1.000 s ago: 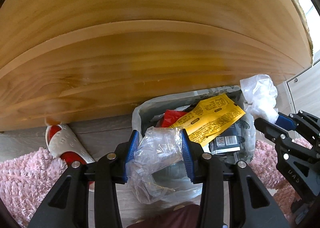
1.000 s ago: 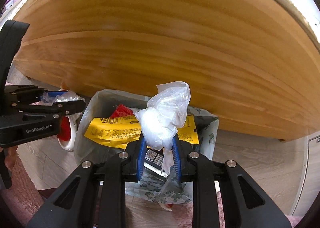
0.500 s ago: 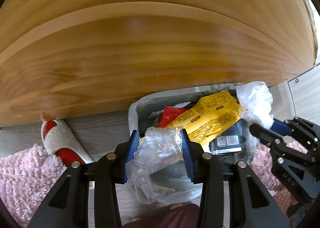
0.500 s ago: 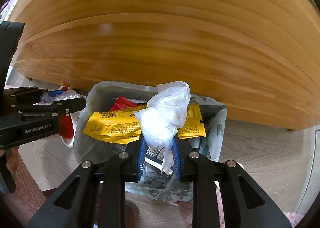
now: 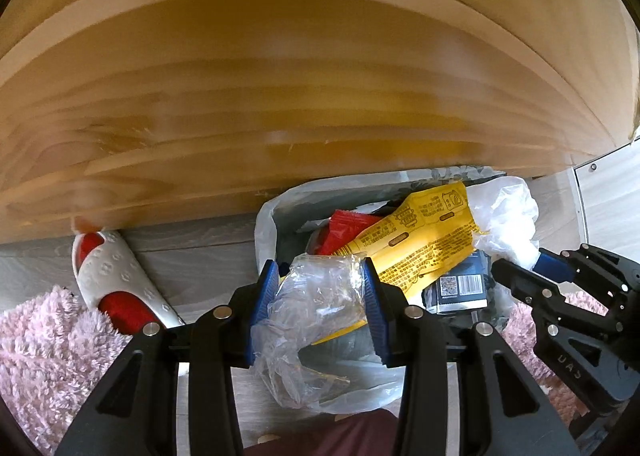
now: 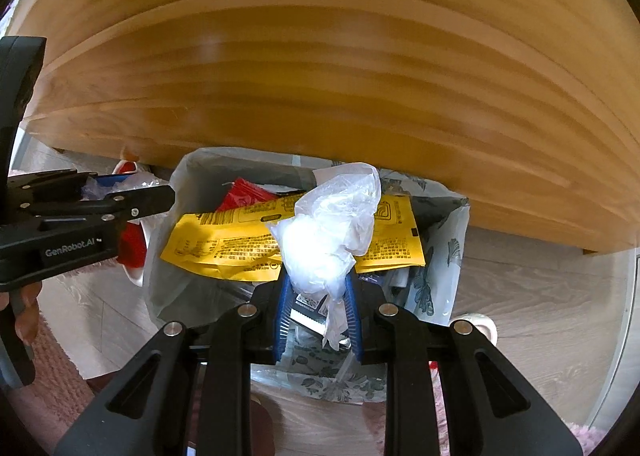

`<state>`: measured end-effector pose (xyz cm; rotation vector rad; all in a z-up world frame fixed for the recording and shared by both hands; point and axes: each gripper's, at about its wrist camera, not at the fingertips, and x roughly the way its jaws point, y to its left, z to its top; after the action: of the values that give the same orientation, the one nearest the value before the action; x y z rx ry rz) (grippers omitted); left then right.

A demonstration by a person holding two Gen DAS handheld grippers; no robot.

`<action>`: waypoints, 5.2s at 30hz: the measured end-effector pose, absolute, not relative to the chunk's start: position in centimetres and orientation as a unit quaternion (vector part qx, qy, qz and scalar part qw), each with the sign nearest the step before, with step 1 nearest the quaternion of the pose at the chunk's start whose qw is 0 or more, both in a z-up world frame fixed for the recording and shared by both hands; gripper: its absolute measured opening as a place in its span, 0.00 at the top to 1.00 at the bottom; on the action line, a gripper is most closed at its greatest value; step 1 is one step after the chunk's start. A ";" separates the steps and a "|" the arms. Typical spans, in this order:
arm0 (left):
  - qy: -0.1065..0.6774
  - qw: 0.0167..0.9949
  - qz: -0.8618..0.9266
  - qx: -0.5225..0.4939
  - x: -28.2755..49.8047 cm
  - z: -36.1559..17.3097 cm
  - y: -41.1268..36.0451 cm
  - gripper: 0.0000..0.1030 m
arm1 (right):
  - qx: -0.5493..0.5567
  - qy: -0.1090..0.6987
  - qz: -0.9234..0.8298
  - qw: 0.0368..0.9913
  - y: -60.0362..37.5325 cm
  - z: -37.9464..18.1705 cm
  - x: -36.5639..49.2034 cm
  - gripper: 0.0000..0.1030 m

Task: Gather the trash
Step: 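Lower both tools holding clear plastic into the wastebasket, then open the left tool while the right tool opens, dropping both clear plastic items, then lift both open tools out of the wastebasket and move over the blanket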

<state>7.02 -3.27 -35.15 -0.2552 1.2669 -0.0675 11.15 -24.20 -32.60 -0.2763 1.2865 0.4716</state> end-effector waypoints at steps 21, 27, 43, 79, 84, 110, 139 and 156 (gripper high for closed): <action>0.644 0.753 -0.080 -0.111 7.1 -38.7 -5.9 0.62 | -0.063 0.645 0.178 0.740 -26.9 -36.6 14.5 0.77; 0.653 0.746 -0.084 -0.099 7.4 -39.9 -6.9 0.62 | -0.032 0.660 0.169 0.732 -28.0 -37.3 15.4 0.77; 0.652 0.751 -0.067 -0.076 8.9 -40.9 -7.6 0.62 | 0.000 0.676 0.158 0.720 -29.0 -39.9 16.2 0.77; 0.619 0.780 -0.054 -0.074 8.3 -37.2 -8.3 0.38 | -0.037 0.659 0.178 0.730 -26.4 -36.8 14.9 0.68; 0.611 0.785 -0.055 -0.082 7.8 -36.3 -8.3 0.35 | -0.038 0.647 0.182 0.740 -26.4 -35.9 14.6 0.64; 0.568 0.815 -0.041 -0.107 4.2 -32.2 -6.2 0.23 | -0.042 0.590 0.175 0.787 -27.5 -31.7 11.2 0.23; 0.477 0.871 -0.056 -0.108 0.7 -27.8 -5.5 0.08 | -0.018 0.535 0.183 0.825 -28.8 -28.3 8.3 0.09; 0.431 0.897 -0.050 -0.081 -1.3 -22.3 -5.3 0.08 | -0.054 0.463 0.193 0.863 -27.8 -24.1 6.4 0.09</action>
<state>-1.26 -5.30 -22.28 -0.1680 0.8927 -0.1031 6.43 -27.76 -24.14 -0.1122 0.9712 0.4048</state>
